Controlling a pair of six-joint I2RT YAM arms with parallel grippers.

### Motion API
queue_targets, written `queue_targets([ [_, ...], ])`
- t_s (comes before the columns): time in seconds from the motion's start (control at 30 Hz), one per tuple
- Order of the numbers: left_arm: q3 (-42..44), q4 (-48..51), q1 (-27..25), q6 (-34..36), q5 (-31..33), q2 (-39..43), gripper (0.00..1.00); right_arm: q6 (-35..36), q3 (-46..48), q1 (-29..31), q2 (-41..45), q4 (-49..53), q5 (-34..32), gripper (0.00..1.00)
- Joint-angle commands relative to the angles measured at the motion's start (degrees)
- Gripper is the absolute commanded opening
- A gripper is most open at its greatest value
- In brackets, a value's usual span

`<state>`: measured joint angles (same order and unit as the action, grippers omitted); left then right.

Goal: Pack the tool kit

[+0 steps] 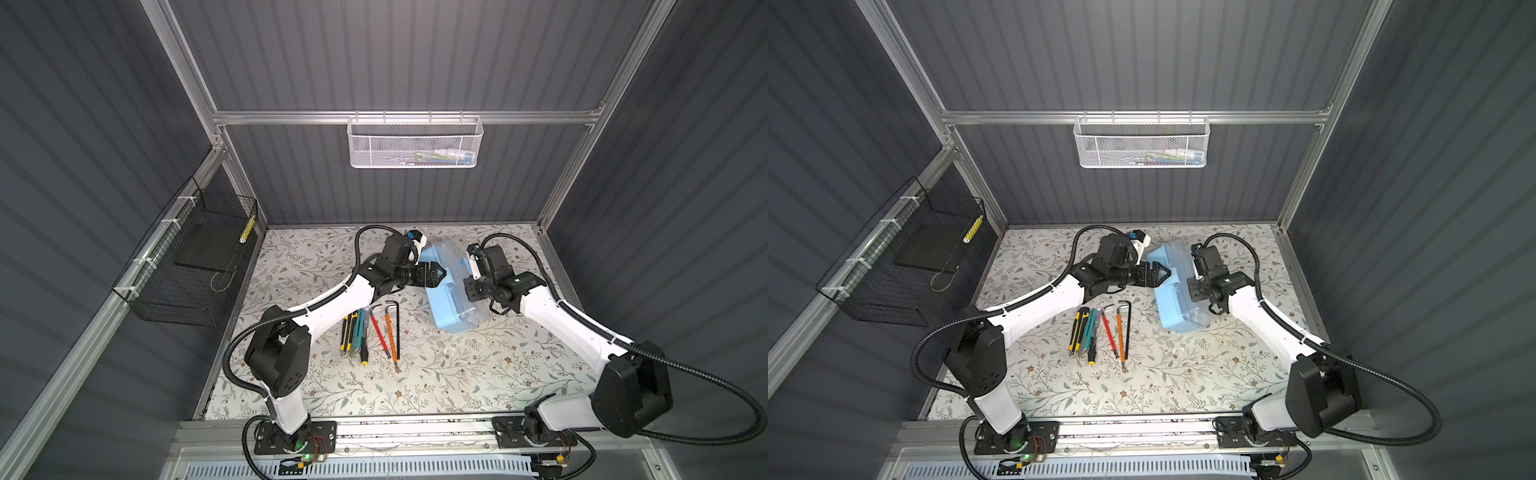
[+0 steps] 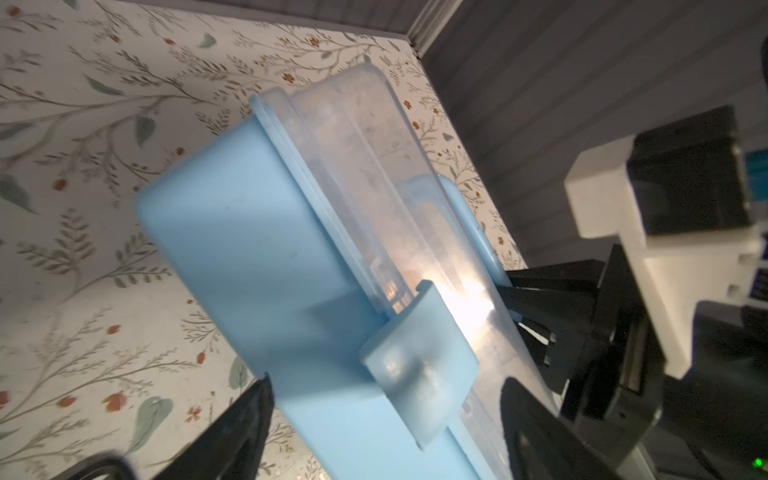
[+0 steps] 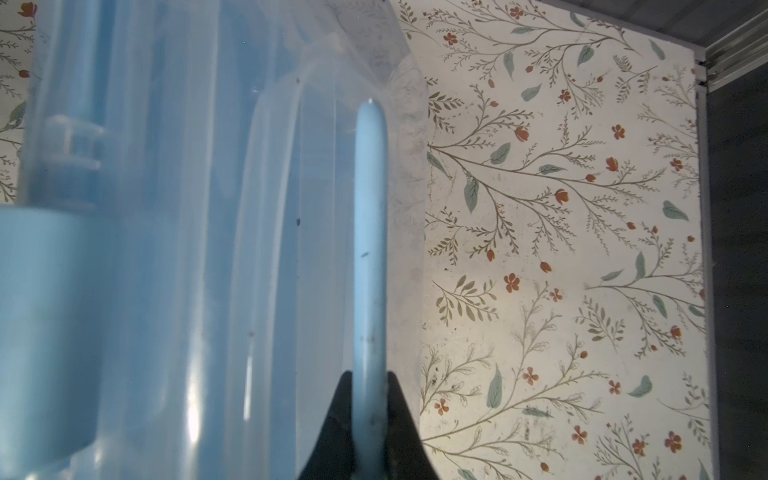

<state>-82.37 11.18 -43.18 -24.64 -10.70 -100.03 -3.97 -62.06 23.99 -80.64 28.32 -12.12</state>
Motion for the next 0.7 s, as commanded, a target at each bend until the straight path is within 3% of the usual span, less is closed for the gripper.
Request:
queue_targets([
  [0.0,-1.01,7.18,-2.61,10.76,9.96,4.05,0.99,1.68,1.09,-0.01,0.57,0.95,-2.1,0.0],
  [0.1,0.37,4.6,-5.36,14.98,10.85,4.16,1.0,1.68,0.72,-0.01,0.4,0.96,-2.07,0.0],
  [0.27,-1.32,6.11,-11.24,23.01,21.17,0.01,1.0,1.77,0.89,-0.07,0.31,0.76,-1.81,0.0],
  [0.67,-3.93,5.8,-11.31,25.57,29.92,-4.93,1.0,1.98,2.02,-0.04,2.68,0.63,-1.81,0.0],
])
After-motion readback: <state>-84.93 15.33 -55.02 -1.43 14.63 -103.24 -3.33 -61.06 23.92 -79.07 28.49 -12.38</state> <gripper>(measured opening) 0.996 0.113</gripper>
